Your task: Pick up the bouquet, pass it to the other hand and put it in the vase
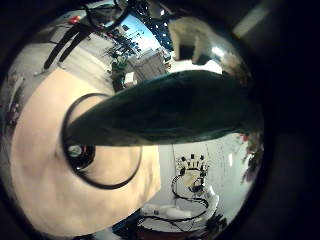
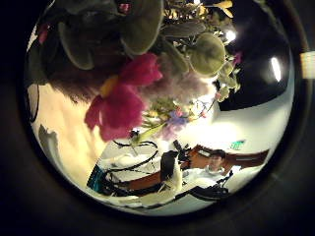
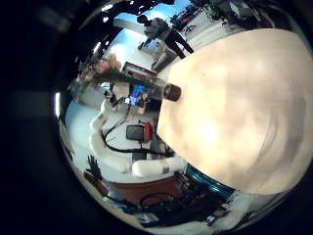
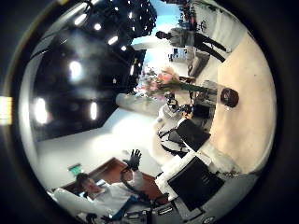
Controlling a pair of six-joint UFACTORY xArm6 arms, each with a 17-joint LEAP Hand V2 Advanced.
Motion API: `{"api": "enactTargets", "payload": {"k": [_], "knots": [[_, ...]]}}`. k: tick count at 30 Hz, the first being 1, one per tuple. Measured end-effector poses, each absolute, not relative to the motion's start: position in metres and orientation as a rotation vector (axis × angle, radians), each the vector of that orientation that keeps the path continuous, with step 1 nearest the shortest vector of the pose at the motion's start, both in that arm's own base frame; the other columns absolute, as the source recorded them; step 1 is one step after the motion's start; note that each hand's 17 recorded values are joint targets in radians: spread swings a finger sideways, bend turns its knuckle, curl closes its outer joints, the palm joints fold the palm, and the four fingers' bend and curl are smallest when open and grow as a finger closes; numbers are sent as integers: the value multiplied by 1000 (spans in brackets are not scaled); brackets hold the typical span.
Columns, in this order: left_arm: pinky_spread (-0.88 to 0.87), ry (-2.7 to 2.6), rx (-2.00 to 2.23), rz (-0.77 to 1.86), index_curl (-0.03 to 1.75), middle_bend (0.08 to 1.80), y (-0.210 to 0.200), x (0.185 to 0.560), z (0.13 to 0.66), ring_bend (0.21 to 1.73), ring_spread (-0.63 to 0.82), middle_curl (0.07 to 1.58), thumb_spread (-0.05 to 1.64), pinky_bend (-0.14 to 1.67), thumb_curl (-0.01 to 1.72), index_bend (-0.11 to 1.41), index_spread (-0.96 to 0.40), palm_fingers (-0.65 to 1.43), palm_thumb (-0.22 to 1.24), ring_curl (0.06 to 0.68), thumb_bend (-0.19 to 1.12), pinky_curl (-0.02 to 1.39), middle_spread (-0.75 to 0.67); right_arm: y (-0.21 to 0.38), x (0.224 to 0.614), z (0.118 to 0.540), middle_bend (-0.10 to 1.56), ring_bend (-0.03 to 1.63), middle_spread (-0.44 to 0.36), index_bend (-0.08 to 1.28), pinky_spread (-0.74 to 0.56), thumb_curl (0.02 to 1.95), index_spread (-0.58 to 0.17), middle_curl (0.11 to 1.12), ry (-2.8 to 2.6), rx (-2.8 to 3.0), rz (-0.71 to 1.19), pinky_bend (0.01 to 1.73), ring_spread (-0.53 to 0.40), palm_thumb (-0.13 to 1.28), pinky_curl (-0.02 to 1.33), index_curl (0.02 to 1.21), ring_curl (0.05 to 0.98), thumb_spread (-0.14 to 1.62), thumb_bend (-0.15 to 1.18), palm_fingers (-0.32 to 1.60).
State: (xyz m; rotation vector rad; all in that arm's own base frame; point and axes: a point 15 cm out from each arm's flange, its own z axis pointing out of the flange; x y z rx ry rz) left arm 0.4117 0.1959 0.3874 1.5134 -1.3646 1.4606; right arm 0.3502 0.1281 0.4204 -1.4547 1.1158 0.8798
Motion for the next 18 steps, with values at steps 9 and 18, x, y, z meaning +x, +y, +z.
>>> {"api": "enactTargets", "payload": {"k": [9,18], "knots": [[761,-1206,1674,1500,400,162,276,354,349,454,665,279,785,186,379,50,60,-278,132,203,-39,421,579,129,350,421,180,370,12,186,400,492,-347,304,1110,-1456,884,403,163,800,265,336,228,995,-24,234],[805,-1245,1737,1240,261,156,286,293,331,397,697,225,783,178,356,116,76,-198,126,185,-38,336,588,136,346,422,181,368,2,187,402,494,-349,300,1072,-1482,885,388,157,799,263,342,229,995,-23,253]]}}
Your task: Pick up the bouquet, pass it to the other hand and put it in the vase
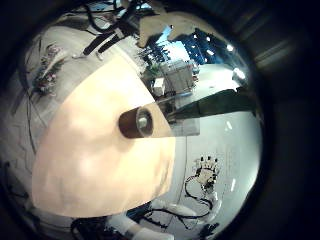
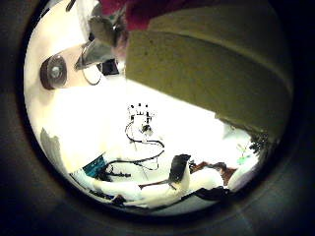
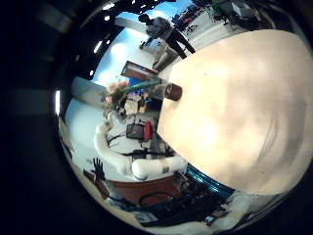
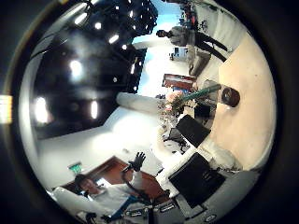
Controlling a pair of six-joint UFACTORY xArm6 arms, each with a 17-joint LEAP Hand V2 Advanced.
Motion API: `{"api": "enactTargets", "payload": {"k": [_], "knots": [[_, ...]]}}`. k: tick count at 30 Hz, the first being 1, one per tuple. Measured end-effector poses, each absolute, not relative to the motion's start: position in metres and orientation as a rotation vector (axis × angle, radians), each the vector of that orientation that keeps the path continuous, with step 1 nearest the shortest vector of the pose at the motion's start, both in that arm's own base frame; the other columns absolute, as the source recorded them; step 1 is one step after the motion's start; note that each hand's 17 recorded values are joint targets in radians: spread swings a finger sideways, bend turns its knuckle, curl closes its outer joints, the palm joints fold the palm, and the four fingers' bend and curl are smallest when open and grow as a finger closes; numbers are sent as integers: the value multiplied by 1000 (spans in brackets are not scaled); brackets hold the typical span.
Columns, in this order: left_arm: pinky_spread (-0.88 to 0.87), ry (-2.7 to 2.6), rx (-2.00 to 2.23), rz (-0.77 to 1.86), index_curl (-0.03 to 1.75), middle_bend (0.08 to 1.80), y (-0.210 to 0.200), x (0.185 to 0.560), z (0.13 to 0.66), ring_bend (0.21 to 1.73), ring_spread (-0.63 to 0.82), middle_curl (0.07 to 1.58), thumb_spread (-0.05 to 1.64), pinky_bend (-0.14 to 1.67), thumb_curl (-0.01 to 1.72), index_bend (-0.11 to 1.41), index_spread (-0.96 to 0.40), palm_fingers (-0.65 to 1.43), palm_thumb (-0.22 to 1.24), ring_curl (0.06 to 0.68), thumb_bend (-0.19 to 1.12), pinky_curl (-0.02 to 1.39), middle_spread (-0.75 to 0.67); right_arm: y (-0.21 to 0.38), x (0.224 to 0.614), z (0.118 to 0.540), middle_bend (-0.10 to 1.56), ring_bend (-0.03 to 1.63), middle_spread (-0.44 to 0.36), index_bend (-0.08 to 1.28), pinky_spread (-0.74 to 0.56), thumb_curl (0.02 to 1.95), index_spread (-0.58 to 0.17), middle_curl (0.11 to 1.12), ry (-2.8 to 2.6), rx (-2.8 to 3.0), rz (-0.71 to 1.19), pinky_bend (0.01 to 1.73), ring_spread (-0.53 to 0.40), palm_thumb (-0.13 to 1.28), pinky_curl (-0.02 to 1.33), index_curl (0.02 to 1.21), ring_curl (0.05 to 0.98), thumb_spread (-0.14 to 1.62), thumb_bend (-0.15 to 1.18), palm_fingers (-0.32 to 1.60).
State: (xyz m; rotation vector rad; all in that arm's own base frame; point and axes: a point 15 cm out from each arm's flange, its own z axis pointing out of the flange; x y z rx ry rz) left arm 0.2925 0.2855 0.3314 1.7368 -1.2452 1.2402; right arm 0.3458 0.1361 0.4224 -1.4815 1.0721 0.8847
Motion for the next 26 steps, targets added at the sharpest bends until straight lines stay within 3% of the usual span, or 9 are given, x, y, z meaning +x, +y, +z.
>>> {"api": "enactTargets", "payload": {"k": [8,19,26], "knots": [[816,-1339,1805,1065,232,149,255,282,355,360,708,186,787,181,344,145,79,-166,118,177,-37,278,584,140,340,415,183,370,-2,185,408,495,-347,300,1007,-1510,903,380,145,798,261,344,230,994,-23,276],[811,-1500,1890,903,234,157,203,325,382,339,705,158,791,191,338,147,81,-132,109,183,-37,226,569,143,329,403,183,360,-2,184,414,497,-345,301,971,-1503,937,376,138,796,259,347,229,992,-23,285],[808,-1518,1901,872,233,157,206,344,378,330,705,151,795,198,336,147,82,-122,110,188,-36,210,574,143,329,404,183,356,-2,186,412,497,-344,300,981,-1492,933,368,138,798,257,351,229,994,-23,288]]}}
